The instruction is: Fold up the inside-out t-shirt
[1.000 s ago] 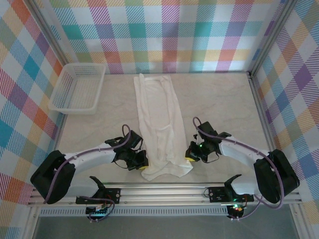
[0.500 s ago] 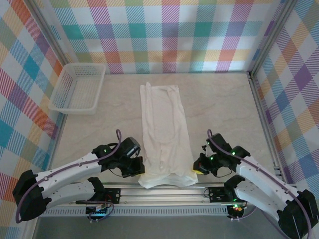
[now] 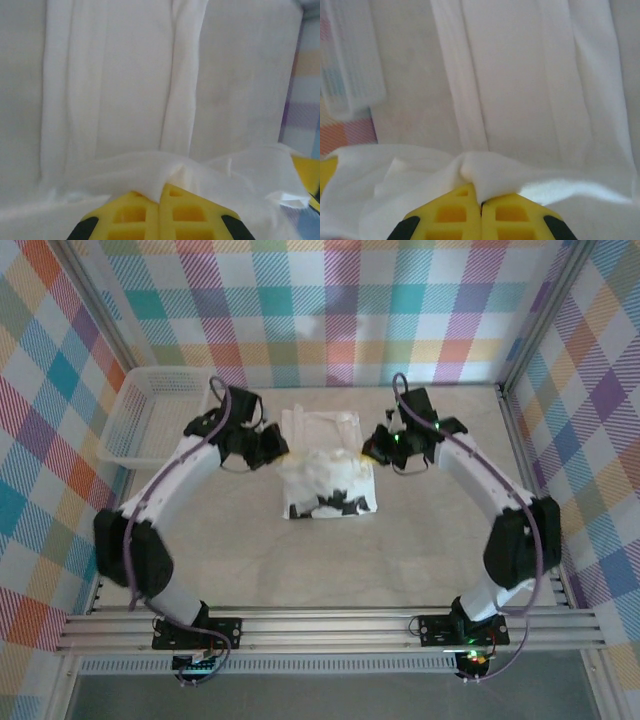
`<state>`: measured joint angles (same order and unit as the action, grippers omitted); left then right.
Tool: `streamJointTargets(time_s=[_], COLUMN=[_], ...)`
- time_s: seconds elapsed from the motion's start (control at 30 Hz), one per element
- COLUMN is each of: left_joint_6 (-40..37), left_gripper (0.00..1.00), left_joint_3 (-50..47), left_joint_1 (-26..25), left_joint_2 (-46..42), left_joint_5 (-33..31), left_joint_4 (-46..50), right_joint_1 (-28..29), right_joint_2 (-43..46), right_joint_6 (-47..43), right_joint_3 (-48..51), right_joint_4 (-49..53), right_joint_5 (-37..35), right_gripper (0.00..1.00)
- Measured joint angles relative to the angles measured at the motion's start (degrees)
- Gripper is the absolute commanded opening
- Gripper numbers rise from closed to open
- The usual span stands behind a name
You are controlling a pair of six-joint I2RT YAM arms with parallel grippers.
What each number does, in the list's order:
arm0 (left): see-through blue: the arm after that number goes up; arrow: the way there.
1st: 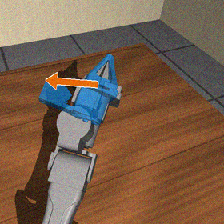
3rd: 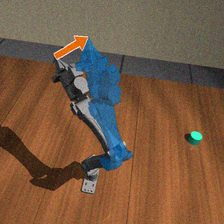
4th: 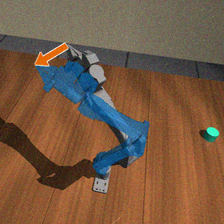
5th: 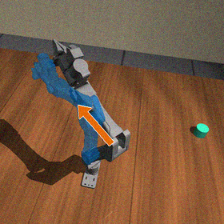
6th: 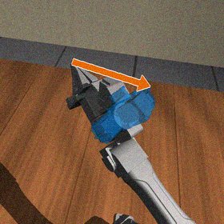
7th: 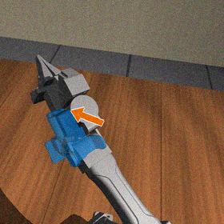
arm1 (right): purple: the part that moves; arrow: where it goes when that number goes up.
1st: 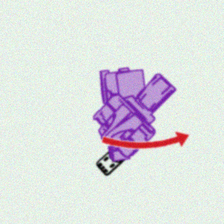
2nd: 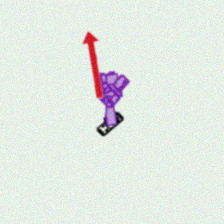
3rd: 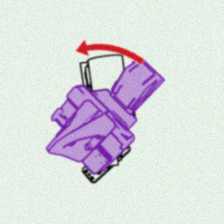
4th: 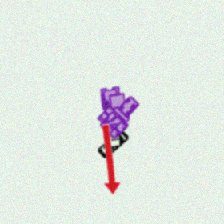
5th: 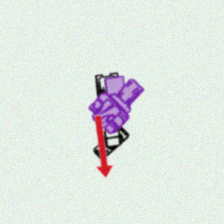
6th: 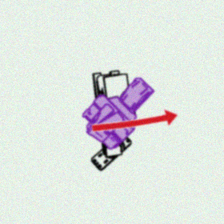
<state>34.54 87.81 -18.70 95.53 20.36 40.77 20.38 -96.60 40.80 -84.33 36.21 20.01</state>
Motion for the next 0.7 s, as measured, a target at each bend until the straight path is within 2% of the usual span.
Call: streamJointTargets(time_s=[0.07, 0.1, 0.13, 0.2, 0.27, 0.4, 0.47, 0.53, 0.7], left_joint_6=[-1.6, -2.4, -2.9, -4.3, -5.2, -5.9, -6.3, -6.9, -6.9], left_gripper=[0.0, 0.0, 0.07, 0.39, 0.53, 0.67, 0.76, 0.76, 0.71], left_joint_3=[8.2, 12.7, 16.2, 24.2, 29.1, 36.9, 35.9, 32.4, 6.4], left_joint_1=[1.9, 2.7, 3.2, 4.3, 5.0, 6.8, 7.9, 8.7, 9.3], left_joint_2=[7.7, 12.0, 15.3, 23.0, 28.8, 37.2, 37.4, 35.4, 18.4], left_joint_5=[0.1, 0.1, -0.1, -0.4, -0.9, -1.0, -1.0, -1.1, -0.9], left_joint_4=[-0.6, -0.8, -0.4, 0.0, 0.7, 1.1, 1.5, 0.4, -3.9], right_joint_1=[-1.6, -2.3, -2.8, -3.9, -4.7, -6.4, -6.7, -7.2, -7.6], right_joint_2=[-6.8, -10.4, -13.3, -20.0, -24.7, -36.1, -36.8, -33.4, -14.4], right_joint_6=[-1.4, -2.2, -2.5, -4.0, -5.1, -9.5, -12.3, -14.8, -16.3], right_joint_3=[-7.7, -11.5, -14.4, -20.5, -24.5, -40.0, -41.4, -36.0, -4.3], right_joint_4=[-0.8, -1.1, -1.0, -1.4, -0.1, 5.3, 8.1, 8.4, 4.5], right_joint_5=[0.0, 0.0, 0.0, -0.3, -0.7, -0.2, -0.6, -1.0, -0.5], right_gripper=[0.0, 0.1, 0.24, 0.51, 0.7, 0.78, 0.79, 0.79, 0.77])
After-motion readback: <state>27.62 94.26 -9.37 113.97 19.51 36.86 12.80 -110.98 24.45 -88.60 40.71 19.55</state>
